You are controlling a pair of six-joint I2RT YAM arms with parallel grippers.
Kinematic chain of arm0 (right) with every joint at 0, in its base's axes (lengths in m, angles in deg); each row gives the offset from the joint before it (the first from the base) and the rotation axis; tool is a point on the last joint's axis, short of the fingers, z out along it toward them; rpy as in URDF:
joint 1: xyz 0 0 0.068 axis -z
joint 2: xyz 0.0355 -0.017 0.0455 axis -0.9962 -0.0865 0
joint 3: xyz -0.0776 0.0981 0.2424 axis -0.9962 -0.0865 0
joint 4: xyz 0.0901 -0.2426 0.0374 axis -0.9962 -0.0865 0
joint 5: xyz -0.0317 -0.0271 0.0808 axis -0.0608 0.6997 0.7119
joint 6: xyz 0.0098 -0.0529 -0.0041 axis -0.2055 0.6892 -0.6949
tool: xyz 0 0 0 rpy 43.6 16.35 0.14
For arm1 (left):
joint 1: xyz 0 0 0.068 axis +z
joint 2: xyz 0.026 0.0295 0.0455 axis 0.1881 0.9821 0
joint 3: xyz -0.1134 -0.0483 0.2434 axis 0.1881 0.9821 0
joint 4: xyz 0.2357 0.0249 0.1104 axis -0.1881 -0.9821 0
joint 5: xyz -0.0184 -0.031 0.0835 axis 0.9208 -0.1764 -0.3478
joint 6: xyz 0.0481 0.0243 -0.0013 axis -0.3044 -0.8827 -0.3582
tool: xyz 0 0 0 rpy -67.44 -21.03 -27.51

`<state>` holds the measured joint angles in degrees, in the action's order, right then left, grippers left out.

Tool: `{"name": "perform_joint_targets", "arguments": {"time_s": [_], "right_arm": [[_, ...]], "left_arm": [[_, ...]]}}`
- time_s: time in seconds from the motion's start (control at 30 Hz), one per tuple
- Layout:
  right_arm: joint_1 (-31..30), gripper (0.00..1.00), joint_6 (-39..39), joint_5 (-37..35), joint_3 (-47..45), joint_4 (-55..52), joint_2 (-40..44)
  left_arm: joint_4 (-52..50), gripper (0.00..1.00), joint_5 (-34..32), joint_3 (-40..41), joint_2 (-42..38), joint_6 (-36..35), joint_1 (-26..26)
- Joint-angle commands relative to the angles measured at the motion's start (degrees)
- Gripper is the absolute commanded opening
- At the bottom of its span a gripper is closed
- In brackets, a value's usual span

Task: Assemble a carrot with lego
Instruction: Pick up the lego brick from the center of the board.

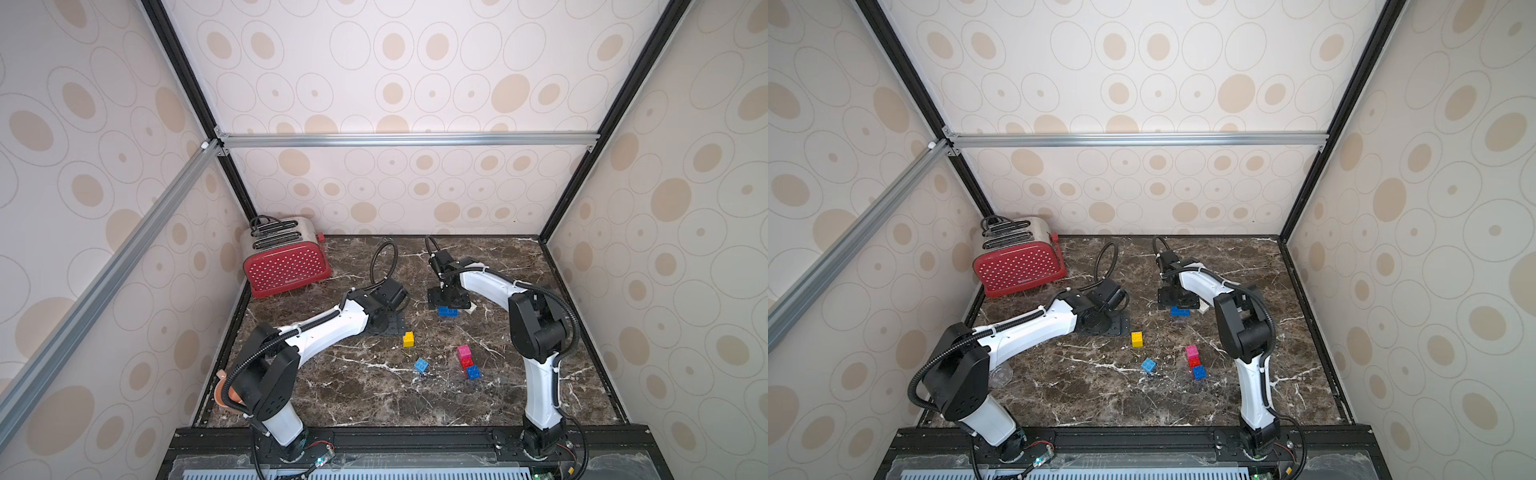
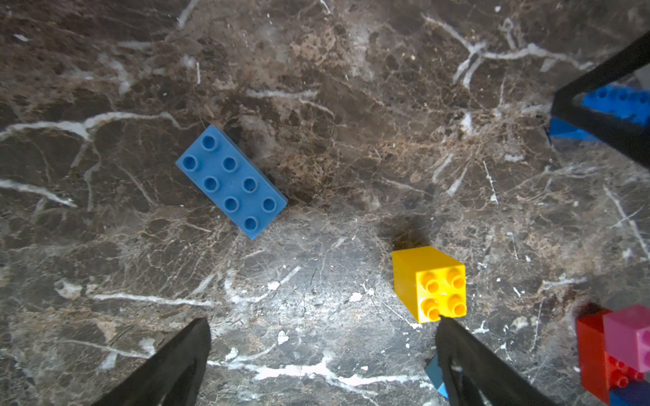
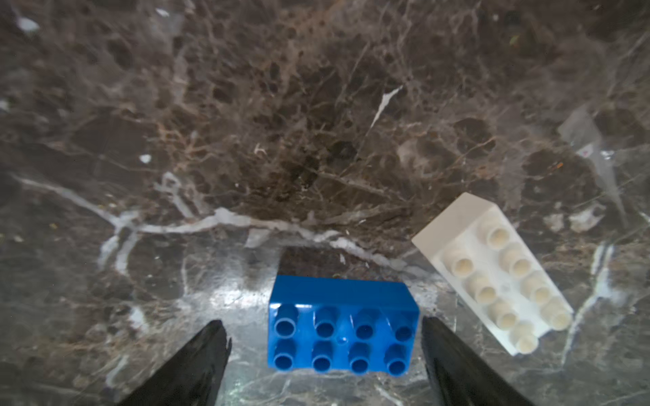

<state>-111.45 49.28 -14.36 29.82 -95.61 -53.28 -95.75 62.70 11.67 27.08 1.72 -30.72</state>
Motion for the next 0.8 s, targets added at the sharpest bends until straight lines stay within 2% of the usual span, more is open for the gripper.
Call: {"name": "perform_joint_targets", "arguments": {"time_s": [0.0, 0.33, 0.53, 0.77], "right_arm": [[0.27, 0.89, -0.44, 0.21, -0.34, -1.31, -0.29], [0.51, 0.78, -2.38, -0.04, 0.06, -0.12, -2.03], [0.77, 0.75, -2.83, 0.31, 0.56, -0.20, -2.77], [0.84, 0.65, -3.51, 0.48, -0.11, -0.12, -1.55]], "left_arm": [[0.49, 0.99, -0.10, 0.13, -1.64, -1.00, 0.34], [0.64, 0.99, -0.25, 0.48, -1.91, -0.81, 0.52], [0.69, 0.99, -0.30, 0.94, -2.34, -0.60, 0.60], [0.95, 0.99, -0.67, 2.15, -3.65, -0.29, 0.76]]}}
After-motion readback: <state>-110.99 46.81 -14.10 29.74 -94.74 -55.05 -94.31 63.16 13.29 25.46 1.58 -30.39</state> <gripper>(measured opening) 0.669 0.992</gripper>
